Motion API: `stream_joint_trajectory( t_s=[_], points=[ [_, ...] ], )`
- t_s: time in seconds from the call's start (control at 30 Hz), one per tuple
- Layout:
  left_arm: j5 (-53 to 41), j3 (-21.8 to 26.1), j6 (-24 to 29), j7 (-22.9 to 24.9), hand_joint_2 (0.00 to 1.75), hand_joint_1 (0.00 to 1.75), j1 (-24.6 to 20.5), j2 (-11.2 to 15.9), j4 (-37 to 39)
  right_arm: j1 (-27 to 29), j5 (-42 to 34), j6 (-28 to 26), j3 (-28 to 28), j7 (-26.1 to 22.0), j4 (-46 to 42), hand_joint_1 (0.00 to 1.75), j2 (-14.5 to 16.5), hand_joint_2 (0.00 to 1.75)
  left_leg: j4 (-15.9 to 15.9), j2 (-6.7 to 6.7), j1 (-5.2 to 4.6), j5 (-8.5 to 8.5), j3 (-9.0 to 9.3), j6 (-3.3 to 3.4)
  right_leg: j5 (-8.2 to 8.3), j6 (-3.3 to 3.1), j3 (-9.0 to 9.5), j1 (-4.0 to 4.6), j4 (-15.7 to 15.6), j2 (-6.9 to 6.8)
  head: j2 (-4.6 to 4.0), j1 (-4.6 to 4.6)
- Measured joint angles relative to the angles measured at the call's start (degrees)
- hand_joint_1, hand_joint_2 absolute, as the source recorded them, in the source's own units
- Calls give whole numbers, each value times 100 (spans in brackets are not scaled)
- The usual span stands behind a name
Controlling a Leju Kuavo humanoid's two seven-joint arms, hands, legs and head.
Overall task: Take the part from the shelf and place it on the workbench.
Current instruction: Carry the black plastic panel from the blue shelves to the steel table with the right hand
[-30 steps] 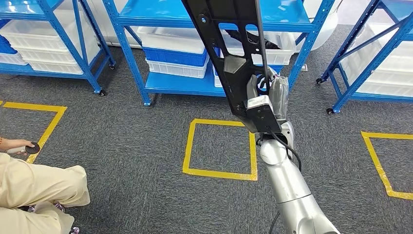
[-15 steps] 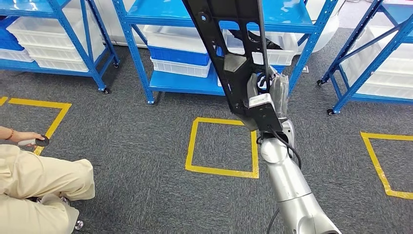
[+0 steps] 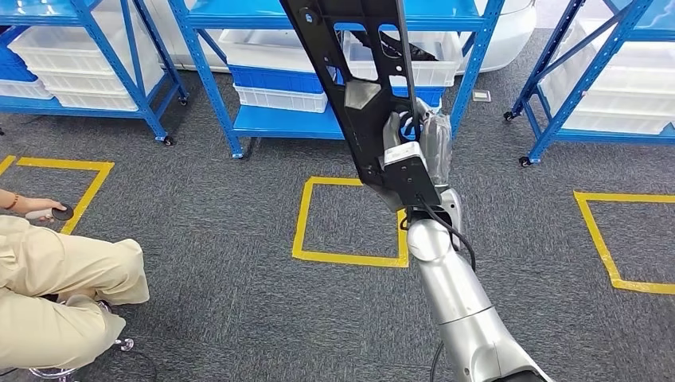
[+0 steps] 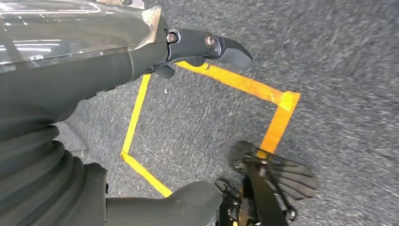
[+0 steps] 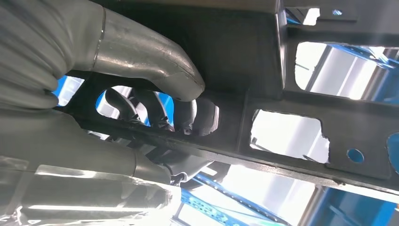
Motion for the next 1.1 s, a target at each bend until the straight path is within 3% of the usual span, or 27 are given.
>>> stream_joint_trajectory(
  t_s=[0.03, 0.13, 0.17, 0.27, 0.33, 0.37, 0.43, 0.5, 0.53, 0.6, 0.63, 0.67, 0.73, 0.8, 0.87, 0.97, 1.0, 1.03, 1.1],
  points=[
    [0, 1, -1, 2, 175, 0, 4, 0, 1, 0, 0, 2, 1, 0, 16, 175, 2, 175, -59, -6, -15, 58, 115, 39, 25, -11, -28, 37, 1, 1, 0, 1],
    [0, 0, -1, 16, 175, 0, 2, 12, -4, -12, 1, 4, -1, -5, 40, 175, 4, 175, -1075, -48, -108, 287, 858, 297, 74, -7, -68, 97, -3, -1, 1, 27],
    [0, 0, 1, 19, 175, 0, 0, 21, -7, -19, 1, 4, -1, -8, 42, 175, 8, 175, -1310, -48, -151, 301, 1011, 369, 91, 14, -76, 80, -5, -10, 1, 43],
    [-1, 2, 5, 19, 175, 0, 7, 36, -10, -28, 4, 9, 0, -13, 48, 175, 33, 175, -1546, -24, -252, 365, 1108, 468, 143, 105, -90, 8, -43, -33, 0, 35],
    [-1, 2, 2, 19, 175, 0, 6, 36, -10, -33, 6, 10, -1, -13, 43, 175, 42, 175, -1787, 5, -226, 491, 1201, 508, 97, 137, -150, 19, 13, -26, 0, 32],
    [-1, 2, -2, 19, 175, 0, 4, 36, -9, -41, 6, 11, -1, -14, 40, 175, 40, 175, -1892, 23, -196, 554, 1235, 516, 2, 139, -240, 24, 182, -22, 0, 37],
    [-1, 2, -15, 19, 175, 0, 1, 30, -8, -46, 13, 12, -1, -16, 48, 175, 33, 175, -1952, 40, -153, 606, 1226, 500, -287, 153, -550, -32, 835, -16, 1, 42],
    [-1, 2, -25, 19, 175, 0, 3, 21, -6, -19, 46, 7, -1, -12, 72, 175, 17, 175, -1936, 25, -101, 624, 1179, 440, -429, 258, -776, -126, 1334, -17, 1, 40],
    [-1, 3, -28, 19, 175, 0, 5, 18, -4, -8, 74, 2, -1, -8, 85, 175, 8, 175, -1911, 6, -62, 629, 1149, 392, -377, 350, -745, -180, 1286, -17, 1, 41],
    [-1, 4, -29, 20, 175, 0, 5, 19, -1, -2, 125, -7, -1, -1, 100, 175, -3, 175, -1770, -40, 29, 598, 1053, 254, -138, 575, -409, -300, 647, 11, 1, 44],
    [-1, 5, -28, 20, 175, 0, 2, 27, -5, -4, 139, -9, 2, 1, 102, 175, -2, 175, -1671, -71, 55, 568, 983, 176, -56, 639, -247, -325, 352, 60, 1, 59],
    [-1, 5, -27, 22, 175, 0, 1, 34, -8, -4, 148, -10, 4, 2, 102, 175, -2, 175, -1573, -99, 66, 546, 913, 107, -20, 636, -157, -336, 184, 99, 1, 71],
    [-1, 7, -24, 25, 175, 0, 9, 37, -10, 5, 155, -14, 10, 12, 103, 175, 2, 175, -1490, -154, 64, 556, 822, 22, -23, 518, -176, -306, 200, 134, 1, 75],
    [-1, 8, -24, 29, 175, 0, 33, 22, -4, 11, 156, -16, 15, 22, 103, 175, 10, 175, -1478, -165, 90, 569, 785, -3, 3, 413, -219, -302, 232, 90, 0, 45],
    [-1, 9, -23, 31, 175, 0, 45, 18, -3, 6, 161, -16, 20, 27, 103, 175, 28, 175, -1180, -105, 101, 364, 650, -4, 37, 342, -232, -291, 228, 48, 0, 29],
    [-1, 9, -22, 32, 175, 0, 41, 17, -2, 11, 170, -16, 28, 33, 104, 175, 46, 175, -40, -52, 67, -210, 162, 16, 65, 272, -266, -218, 225, -36, 0, 16],
    [-1, 9, -22, 32, 175, 0, 43, 17, -2, 17, 170, -16, 30, 35, 104, 175, 46, 175, 202, -51, 54, -287, 64, 40, 71, 259, -279, -188, 225, -68, 0, 15],
    [-1, 9, -22, 32, 175, 0, 46, 17, -2, 22, 170, -16, 31, 37, 105, 175, 46, 175, 234, -50, 36, -263, 75, 81, 80, 243, -290, -159, 224, -98, 0, 16],
    [-1, 9, -22, 32, 175, 0, 47, 18, -2, 29, 171, -18, 34, 37, 102, 175, 47, 175, -331, -3, -37, 3, 439, 220, 89, 228, -298, -113, 222, -157, 0, 16]
  ],
)
